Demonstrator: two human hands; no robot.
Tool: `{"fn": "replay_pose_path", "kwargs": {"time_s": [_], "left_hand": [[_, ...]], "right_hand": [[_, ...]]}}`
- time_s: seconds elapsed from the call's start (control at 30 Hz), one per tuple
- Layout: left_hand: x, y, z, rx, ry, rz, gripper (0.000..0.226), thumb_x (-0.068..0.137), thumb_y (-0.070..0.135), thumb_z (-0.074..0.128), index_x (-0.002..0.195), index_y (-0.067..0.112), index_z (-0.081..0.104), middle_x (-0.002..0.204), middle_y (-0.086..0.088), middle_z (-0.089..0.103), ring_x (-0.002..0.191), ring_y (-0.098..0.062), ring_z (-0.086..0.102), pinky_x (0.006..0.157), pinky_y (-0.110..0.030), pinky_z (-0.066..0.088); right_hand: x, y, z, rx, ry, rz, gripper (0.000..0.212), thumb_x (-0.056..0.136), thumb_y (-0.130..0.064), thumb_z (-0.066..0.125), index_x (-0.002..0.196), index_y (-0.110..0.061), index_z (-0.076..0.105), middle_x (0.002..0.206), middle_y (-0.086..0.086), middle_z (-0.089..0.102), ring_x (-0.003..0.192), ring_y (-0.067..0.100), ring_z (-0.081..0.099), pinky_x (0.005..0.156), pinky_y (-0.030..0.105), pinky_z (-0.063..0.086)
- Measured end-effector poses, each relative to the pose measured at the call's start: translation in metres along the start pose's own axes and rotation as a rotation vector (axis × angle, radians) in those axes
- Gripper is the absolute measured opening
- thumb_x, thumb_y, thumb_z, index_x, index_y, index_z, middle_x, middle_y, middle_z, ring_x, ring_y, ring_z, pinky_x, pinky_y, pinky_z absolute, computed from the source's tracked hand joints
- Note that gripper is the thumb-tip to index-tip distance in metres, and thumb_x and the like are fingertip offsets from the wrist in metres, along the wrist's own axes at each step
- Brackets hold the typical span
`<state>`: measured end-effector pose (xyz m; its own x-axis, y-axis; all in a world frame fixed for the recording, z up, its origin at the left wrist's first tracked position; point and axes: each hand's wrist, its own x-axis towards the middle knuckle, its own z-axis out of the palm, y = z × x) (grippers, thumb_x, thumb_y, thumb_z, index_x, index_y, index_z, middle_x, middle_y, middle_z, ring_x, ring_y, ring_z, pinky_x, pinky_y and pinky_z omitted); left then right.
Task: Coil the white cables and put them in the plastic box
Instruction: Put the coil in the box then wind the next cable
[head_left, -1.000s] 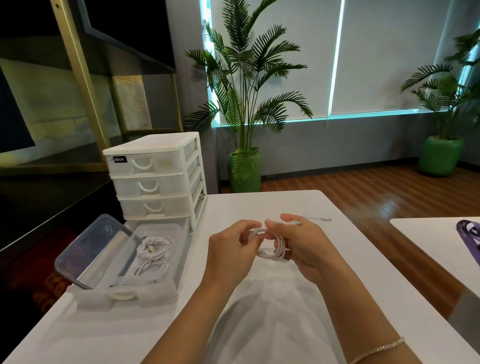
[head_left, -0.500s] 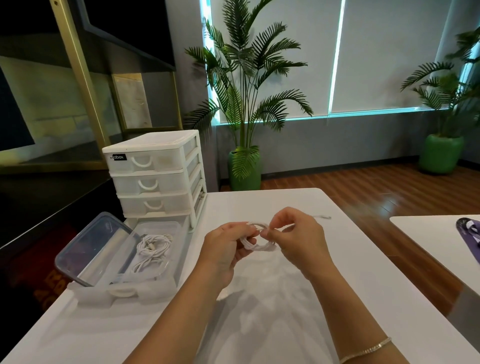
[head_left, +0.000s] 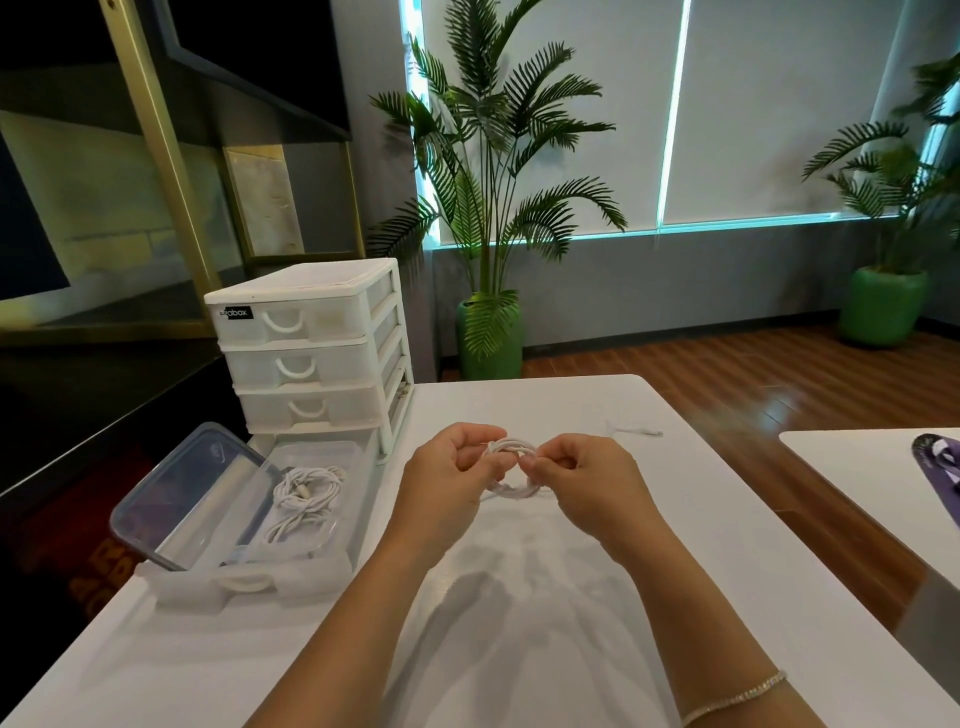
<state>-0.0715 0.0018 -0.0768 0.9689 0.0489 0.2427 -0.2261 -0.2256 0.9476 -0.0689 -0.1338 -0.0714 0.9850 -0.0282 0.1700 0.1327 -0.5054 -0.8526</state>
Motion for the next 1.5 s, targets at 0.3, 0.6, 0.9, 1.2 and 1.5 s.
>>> {"fn": "replay_pose_path", "kwargs": {"time_s": [0.3,0.6,0.9,1.2,1.5], "left_hand": [[0.0013,-0.0015,-0.0026,-0.084,-0.140,-0.084,0.030,0.083,0.016,0.067,0.108,0.026,0.054,0.112,-0.010,0.065,0.099,-0.027,0.065,0.092,-0.040,0.053],[-0.0003,-0.0055,-0.0021,0.256,-0.110,0.061,0.031,0.078,0.019,0.074,0.101,0.029,0.055,0.083,0.009,0.061,0.074,-0.011,0.058,0.065,-0.011,0.046],[0.0006,-0.0086,-0.0001,0.422,0.001,0.099,0.011,0.080,0.019,0.069,0.084,0.020,0.059,0.079,0.005,0.062,0.075,-0.016,0.059,0.065,-0.023,0.053],[0.0004,-0.0058,0.0018,-0.054,-0.101,-0.138,0.012,0.079,0.006,0.069,0.080,0.014,0.061,0.083,-0.011,0.069,0.079,-0.027,0.067,0.081,-0.037,0.057],[0.0003,-0.0057,0.0028,-0.195,-0.102,-0.175,0.017,0.075,0.000,0.072,0.077,0.012,0.059,0.074,-0.006,0.064,0.071,-0.023,0.064,0.078,-0.037,0.058]], "right_hand": [[-0.0004,-0.0021,0.0017,0.307,-0.062,0.150,0.024,0.089,-0.026,0.059,0.078,-0.006,0.065,0.069,0.004,0.059,0.058,0.014,0.048,0.055,0.025,0.043],[0.0001,-0.0051,0.0026,0.409,-0.048,0.194,0.020,0.089,-0.022,0.061,0.075,-0.009,0.065,0.070,0.004,0.059,0.065,0.016,0.051,0.061,0.027,0.048],[0.0015,-0.0031,0.0024,0.339,0.039,0.124,0.014,0.093,-0.017,0.052,0.095,-0.006,0.062,0.072,0.008,0.061,0.051,0.013,0.055,0.055,0.024,0.054],[0.0046,0.0041,0.0020,0.167,0.096,0.057,0.007,0.087,-0.021,0.063,0.087,-0.014,0.062,0.082,0.006,0.068,0.066,0.015,0.064,0.070,0.028,0.058],[0.0026,-0.0021,0.0020,0.644,-0.032,0.268,0.007,0.089,-0.010,0.059,0.086,-0.004,0.062,0.088,0.017,0.068,0.079,0.027,0.067,0.078,0.037,0.057]]}}
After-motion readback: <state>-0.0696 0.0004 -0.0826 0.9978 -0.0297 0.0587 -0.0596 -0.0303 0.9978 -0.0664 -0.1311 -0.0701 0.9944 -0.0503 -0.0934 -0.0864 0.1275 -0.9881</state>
